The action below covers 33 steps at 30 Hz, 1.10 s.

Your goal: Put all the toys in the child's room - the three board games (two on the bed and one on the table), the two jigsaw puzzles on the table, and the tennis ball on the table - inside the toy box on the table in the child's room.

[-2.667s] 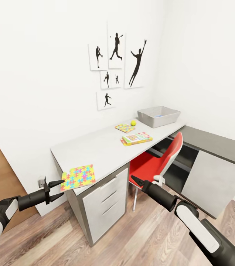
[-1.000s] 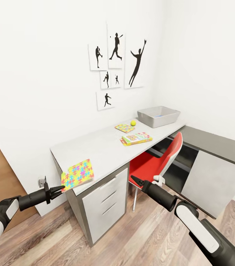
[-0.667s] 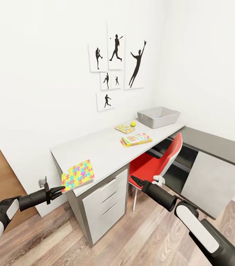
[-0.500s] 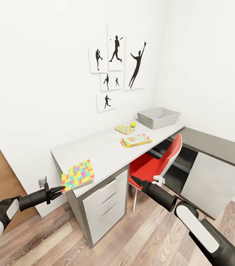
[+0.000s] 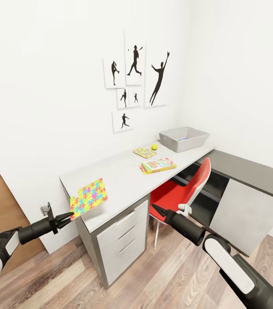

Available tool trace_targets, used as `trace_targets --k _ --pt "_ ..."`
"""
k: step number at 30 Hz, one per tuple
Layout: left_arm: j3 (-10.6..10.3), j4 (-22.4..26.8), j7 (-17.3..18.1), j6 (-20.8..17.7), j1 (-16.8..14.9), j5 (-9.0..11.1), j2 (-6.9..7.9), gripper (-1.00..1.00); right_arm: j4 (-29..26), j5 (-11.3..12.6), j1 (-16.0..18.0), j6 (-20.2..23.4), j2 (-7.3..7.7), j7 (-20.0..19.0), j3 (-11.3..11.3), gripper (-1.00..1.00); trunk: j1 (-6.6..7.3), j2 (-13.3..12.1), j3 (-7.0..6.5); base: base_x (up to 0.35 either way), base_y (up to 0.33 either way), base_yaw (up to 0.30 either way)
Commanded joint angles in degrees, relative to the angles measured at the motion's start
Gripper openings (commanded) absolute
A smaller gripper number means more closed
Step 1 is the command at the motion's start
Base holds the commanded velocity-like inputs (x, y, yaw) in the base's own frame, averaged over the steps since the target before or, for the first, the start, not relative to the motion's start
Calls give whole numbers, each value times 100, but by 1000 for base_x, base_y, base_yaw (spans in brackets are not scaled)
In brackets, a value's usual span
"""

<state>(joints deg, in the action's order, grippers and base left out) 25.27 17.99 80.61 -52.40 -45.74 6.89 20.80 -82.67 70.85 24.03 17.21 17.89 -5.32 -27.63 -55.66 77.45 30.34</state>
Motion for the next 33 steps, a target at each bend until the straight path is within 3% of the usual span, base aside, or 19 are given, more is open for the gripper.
trace_targets --k 1,24,29,33 --pt "-2 0 48 -52 -1 -3 3 -100 1 35 5 11 4 -4 -5 100 23 -38 -13 0 0 0" --pt "-30 32 125 -66 4 6 19 -100 27 -8 5 -236 -3 -3 -20 100 528 -961 -426 0 0 0" --pt "-51 65 29 -77 4 -49 6 -100 113 -2 5 -252 -11 -4 -22 100 638 -1161 -515 0 0 0" --pt "-41 75 -169 -78 4 -108 13 -100 220 -13 5 -253 -113 -13 -17 100 726 -1322 -587 0 0 0"
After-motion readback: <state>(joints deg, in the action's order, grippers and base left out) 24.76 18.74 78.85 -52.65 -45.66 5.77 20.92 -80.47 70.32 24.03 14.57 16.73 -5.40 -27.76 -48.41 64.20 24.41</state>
